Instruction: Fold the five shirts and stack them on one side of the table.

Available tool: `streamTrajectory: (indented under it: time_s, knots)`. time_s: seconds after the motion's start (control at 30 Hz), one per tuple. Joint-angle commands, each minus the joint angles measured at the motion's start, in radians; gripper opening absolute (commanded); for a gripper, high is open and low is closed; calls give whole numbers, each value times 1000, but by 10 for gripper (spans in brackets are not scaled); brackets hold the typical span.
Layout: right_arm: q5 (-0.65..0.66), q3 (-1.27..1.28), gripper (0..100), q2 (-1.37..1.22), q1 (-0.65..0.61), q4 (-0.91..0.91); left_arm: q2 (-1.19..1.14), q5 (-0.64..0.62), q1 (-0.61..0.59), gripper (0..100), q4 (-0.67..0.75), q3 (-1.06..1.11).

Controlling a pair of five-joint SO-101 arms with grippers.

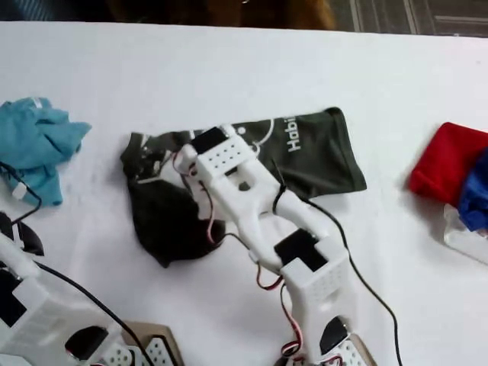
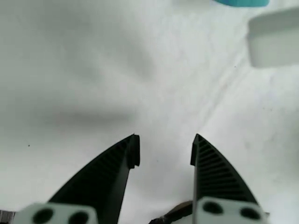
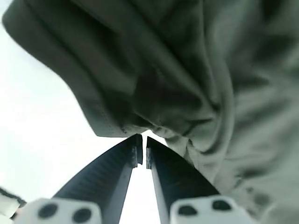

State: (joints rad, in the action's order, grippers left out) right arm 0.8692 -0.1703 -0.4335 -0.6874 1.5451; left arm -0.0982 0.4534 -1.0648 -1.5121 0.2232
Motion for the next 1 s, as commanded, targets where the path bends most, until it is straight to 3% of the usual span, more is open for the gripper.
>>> streamTrajectory:
  time_s: [0.0,0.17,0.87,0.97]
  knots:
    - [18,-32,86,10,-44,25,49,11,-5,195,2,-1]
    - [68,-37,196,16,-84,44,49,11,-5,195,2,-1]
    - [63,-37,197,7,-88,-108,48,60,-5,195,5,-1]
    - [63,-37,155,5,-88,-130,48,60,-5,195,5,-1]
